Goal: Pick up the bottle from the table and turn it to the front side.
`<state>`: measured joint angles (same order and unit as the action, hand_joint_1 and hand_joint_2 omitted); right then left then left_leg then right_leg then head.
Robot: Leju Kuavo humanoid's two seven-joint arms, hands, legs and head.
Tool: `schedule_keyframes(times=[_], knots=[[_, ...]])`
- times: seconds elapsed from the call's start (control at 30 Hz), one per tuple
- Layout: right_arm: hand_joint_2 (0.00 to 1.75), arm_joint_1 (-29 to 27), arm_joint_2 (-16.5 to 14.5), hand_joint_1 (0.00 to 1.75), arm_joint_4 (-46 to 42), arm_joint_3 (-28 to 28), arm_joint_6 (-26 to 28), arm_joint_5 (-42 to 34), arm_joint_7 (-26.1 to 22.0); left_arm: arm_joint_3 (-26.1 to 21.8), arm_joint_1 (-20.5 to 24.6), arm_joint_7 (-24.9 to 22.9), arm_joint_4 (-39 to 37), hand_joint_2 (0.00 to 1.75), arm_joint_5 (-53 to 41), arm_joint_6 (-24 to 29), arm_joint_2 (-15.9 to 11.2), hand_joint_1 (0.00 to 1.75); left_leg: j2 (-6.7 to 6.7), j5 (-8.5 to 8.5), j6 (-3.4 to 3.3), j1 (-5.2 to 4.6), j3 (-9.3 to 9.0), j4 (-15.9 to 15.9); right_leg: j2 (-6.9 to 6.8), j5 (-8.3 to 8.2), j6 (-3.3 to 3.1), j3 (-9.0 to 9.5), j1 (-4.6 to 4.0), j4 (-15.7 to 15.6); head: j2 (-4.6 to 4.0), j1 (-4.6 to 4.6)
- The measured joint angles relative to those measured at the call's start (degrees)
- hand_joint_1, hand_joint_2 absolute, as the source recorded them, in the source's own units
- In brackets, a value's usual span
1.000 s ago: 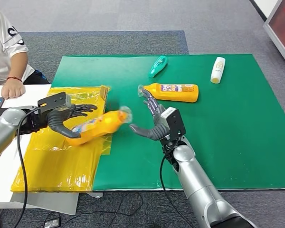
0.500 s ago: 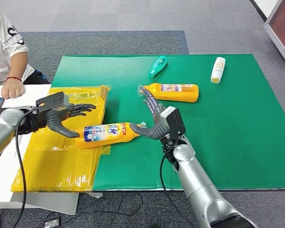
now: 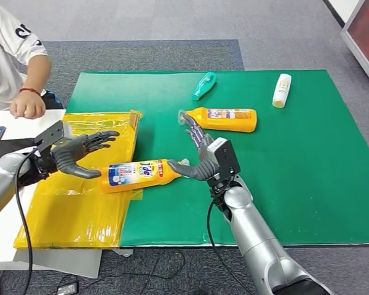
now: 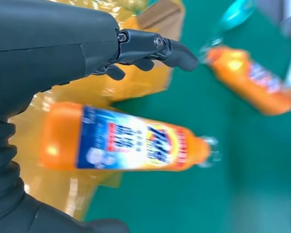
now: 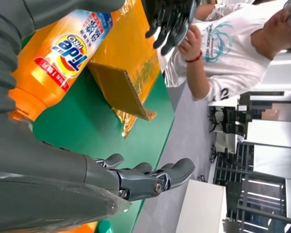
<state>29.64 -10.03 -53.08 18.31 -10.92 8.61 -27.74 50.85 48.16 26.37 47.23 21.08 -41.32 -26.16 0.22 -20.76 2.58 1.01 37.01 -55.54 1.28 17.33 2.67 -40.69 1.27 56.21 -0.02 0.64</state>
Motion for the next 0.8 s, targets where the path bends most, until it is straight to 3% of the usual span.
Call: schedule_keyframes(times=[0.1, 0.2, 0.47, 0.6, 0.8], knots=[[1.75, -0.7, 0.4, 0.0, -0.7, -0.3, 0.6, 0.2, 1.1, -8.8, -8.3, 4.0, 5.0, 1.75, -1.5, 0.5, 1.3, 0.0, 0.01, -0.04, -0.04, -0.01, 0.0, 0.0, 0.0, 0.04, 0.03, -0.02, 0.0, 0.0, 0.0, 0.0], [1.75, -2.0, 1.0, 0.0, -2.1, -1.0, 0.6, 0.4, 2.0, -18.0, -16.7, 5.0, 11.2, 1.75, -3.8, 0.1, 3.3, 0.0, 0.01, -0.16, -0.06, -0.01, 0.02, 0.0, 0.01, 0.09, 0.04, -0.05, 0.0, 0.0, 0.0, 0.01], [1.75, -6.2, 3.3, 0.0, -7.1, -3.0, 1.0, 0.4, 4.4, -36.7, -34.3, 9.7, 27.6, 1.75, -11.6, 1.4, 9.5, 0.0, 0.02, -0.36, -0.08, -0.01, -0.02, 0.0, 0.03, 0.29, 0.05, 0.0, 0.01, 0.0, 0.0, 0.01], [1.75, -7.9, 4.2, 0.0, -9.2, -4.0, 0.8, 0.4, 4.9, -42.0, -39.7, 10.3, 32.9, 1.75, -13.0, 1.4, 11.7, 0.0, 0.01, -0.4, -0.14, -0.01, -0.03, 0.0, 0.02, 0.35, 0.06, 0.03, 0.01, 0.0, 0.0, 0.0], [1.75, -8.8, 4.6, 0.0, -11.0, -4.4, 0.9, 0.9, 5.3, -45.7, -42.8, 11.0, 36.5, 1.75, -14.4, 1.4, 13.6, 0.0, 0.01, -0.38, -0.14, 0.0, -0.04, 0.0, 0.02, 0.34, 0.06, 0.04, 0.0, 0.0, 0.0, 0.0]])
